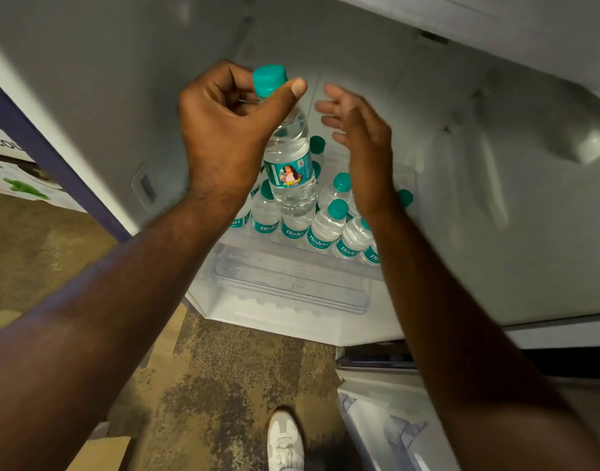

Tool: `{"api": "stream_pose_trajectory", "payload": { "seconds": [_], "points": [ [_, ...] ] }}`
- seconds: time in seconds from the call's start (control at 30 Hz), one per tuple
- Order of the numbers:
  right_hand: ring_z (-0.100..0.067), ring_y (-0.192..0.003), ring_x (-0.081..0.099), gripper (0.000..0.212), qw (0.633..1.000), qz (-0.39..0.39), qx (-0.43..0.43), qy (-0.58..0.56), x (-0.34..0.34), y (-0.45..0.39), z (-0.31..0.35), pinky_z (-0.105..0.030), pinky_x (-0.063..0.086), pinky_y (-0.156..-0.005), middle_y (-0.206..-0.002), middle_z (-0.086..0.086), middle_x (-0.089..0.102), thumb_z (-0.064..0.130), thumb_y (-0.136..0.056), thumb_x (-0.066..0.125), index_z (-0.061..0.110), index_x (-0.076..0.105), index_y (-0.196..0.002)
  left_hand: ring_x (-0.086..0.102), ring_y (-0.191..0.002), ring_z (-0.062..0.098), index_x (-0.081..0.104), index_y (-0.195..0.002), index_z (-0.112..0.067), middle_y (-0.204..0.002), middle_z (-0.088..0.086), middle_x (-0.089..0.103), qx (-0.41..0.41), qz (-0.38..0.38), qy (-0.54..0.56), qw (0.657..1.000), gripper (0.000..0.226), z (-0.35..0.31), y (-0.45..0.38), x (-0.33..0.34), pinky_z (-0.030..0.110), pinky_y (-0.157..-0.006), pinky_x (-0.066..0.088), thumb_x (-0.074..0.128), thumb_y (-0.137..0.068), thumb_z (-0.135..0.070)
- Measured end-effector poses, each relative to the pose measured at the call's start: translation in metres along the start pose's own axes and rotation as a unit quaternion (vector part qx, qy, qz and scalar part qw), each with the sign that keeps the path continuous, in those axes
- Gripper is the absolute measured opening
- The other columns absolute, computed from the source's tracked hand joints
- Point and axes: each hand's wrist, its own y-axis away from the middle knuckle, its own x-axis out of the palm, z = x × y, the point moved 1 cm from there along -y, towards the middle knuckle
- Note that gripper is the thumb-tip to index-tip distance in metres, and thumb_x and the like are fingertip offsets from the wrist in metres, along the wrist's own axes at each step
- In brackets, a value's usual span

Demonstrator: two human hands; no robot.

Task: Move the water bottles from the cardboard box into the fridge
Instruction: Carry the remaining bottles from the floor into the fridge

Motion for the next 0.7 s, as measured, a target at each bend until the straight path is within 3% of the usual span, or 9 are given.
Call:
{"api": "stream_pose_trajectory", "payload": {
  "seconds": [0.07,0.2,0.33,0.47,0.53,0.6,0.7],
  "points": [
    [-0.010,-0.116,0.063,0.042,0.999,-0.006,-0.046,-0.004,0.006,0.023,0.006,-0.033,0.053,-0.100,-0.127,0.000,0.067,0.037,-0.099,0.049,0.015,0.059,-0.133,0.068,-0.070,0.017,0.067,-0.084,-0.002,-0.079,0.009,0.072,0.001,0.006,-0.018,1.000,0.041,-0.004,-0.005,0.010,0.031,-0.066,0.057,0.088,-0.075,-0.036],
    [-0.013,-0.111,0.063,0.060,0.996,-0.051,-0.067,0.034,0.010,0.030,0.006,-0.030,0.055,-0.092,-0.126,0.000,0.067,0.051,-0.087,0.058,0.014,0.057,-0.134,0.070,-0.077,0.022,0.063,-0.088,-0.005,-0.084,0.010,0.071,0.009,0.043,-0.067,0.997,0.048,-0.007,-0.013,0.030,0.036,-0.072,0.060,0.088,-0.073,-0.044],
    [-0.015,-0.099,0.066,0.061,0.988,-0.087,-0.102,0.071,-0.001,0.014,0.005,-0.028,0.057,-0.086,-0.115,-0.003,0.070,0.046,-0.080,0.070,0.005,0.061,-0.125,0.069,-0.080,0.022,0.060,-0.091,-0.007,-0.087,0.009,0.070,0.020,0.067,-0.080,0.994,0.049,-0.002,-0.018,0.050,0.033,-0.073,0.060,0.086,-0.073,-0.044],
    [-0.013,-0.092,0.069,0.048,0.986,-0.130,-0.091,0.058,-0.013,-0.001,-0.001,-0.029,0.058,-0.082,-0.104,0.002,0.073,0.039,-0.078,0.075,0.010,0.064,-0.114,0.068,-0.088,0.008,0.065,-0.097,-0.010,-0.093,0.000,0.071,0.058,0.118,-0.103,0.986,0.036,0.007,-0.020,0.065,0.026,-0.084,0.056,0.068,-0.090,-0.045],
    [-0.015,-0.089,0.070,0.046,0.985,-0.154,-0.070,0.030,-0.020,-0.009,-0.007,-0.035,0.059,-0.081,-0.101,0.001,0.074,0.034,-0.077,0.077,0.007,0.066,-0.112,0.065,-0.096,0.005,0.066,-0.106,-0.011,-0.101,-0.004,0.070,0.063,0.136,-0.148,0.977,0.041,0.019,-0.019,0.063,0.027,-0.089,0.054,0.054,-0.097,-0.049],
    [-0.015,-0.088,0.071,0.049,0.982,-0.183,-0.051,0.014,-0.028,-0.019,-0.012,-0.035,0.059,-0.081,-0.100,0.000,0.073,0.033,-0.075,0.074,0.005,0.064,-0.114,0.061,-0.109,0.009,0.064,-0.120,-0.014,-0.118,-0.003,0.067,0.060,0.156,-0.250,0.954,0.050,0.040,-0.017,0.053,0.031,-0.097,0.051,0.046,-0.099,-0.056],
    [-0.013,-0.093,0.071,0.050,0.980,-0.195,-0.029,-0.030,-0.043,-0.037,-0.021,-0.030,0.059,-0.081,-0.106,0.002,0.068,0.018,-0.077,0.069,0.002,0.053,-0.121,0.048,-0.134,0.026,0.048,-0.144,-0.018,-0.146,0.009,0.051,0.034,0.235,-0.437,0.867,0.064,0.072,-0.012,0.034,0.045,-0.113,0.040,0.039,-0.100,-0.063]
  ]
}}
